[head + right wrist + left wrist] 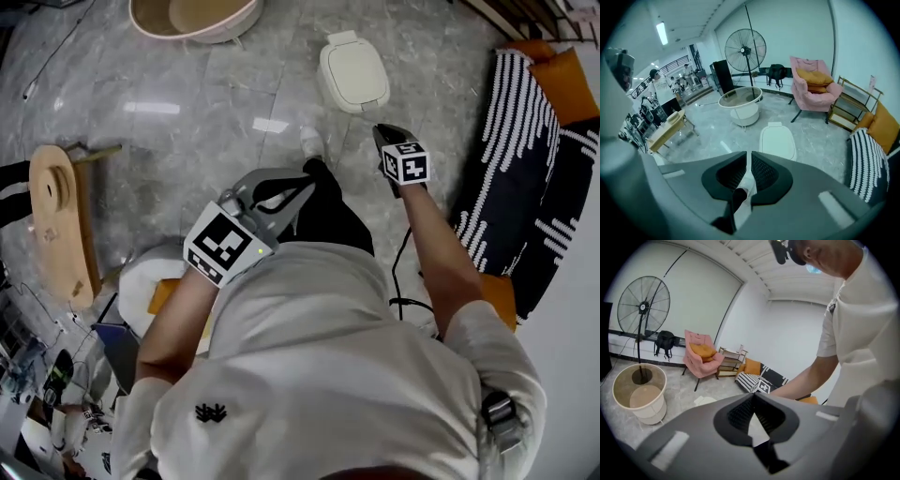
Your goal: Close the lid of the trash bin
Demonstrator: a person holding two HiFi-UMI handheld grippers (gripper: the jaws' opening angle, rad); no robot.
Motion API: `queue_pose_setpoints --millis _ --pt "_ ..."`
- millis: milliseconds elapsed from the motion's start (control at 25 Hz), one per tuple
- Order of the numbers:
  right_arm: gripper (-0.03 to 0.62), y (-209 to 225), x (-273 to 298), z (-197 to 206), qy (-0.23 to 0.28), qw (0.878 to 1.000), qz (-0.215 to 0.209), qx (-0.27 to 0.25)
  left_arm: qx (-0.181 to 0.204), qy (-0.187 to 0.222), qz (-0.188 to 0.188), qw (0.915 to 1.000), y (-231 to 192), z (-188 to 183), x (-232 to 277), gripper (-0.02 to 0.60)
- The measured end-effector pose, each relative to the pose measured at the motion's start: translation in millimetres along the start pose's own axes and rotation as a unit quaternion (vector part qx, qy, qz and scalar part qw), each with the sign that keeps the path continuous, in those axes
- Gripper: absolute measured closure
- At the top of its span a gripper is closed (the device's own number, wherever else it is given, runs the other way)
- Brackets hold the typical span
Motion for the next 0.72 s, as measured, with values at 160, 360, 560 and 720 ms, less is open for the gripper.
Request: queue_pose_setpoints --millis 160,360,560,720 --pt "0.563 -31 -48 -4 0.029 1.0 -0.009 -0.007 0.021 0.006 0.004 0.9998 21 -6 -19 0.525" --pt "0.563 -83 -102 -9 0.06 0.997 -0.04 -0.019 0.035 0.01 -0.007 0.9993 39 -1 -43 0.525" --pt "0.563 -127 -152 -24 0.099 0.993 -0.063 -0.019 0.037 0.023 -0.021 0.9988 52 -3 -65 0.525" --pt "0.563 -156 -187 -39 0.133 0.988 -0.074 -0.027 0.04 0.025 -0.032 0.9984 59 -2 -83 0.525"
Point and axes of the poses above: the fingertips, and each gripper's own axes: x forward along the fingers, y to its right, z out of its underside, the point moved 5 cm from there along -x, backward along the fingers, and after that the axes turned 12 degrees about y, right-handed, at the moved point
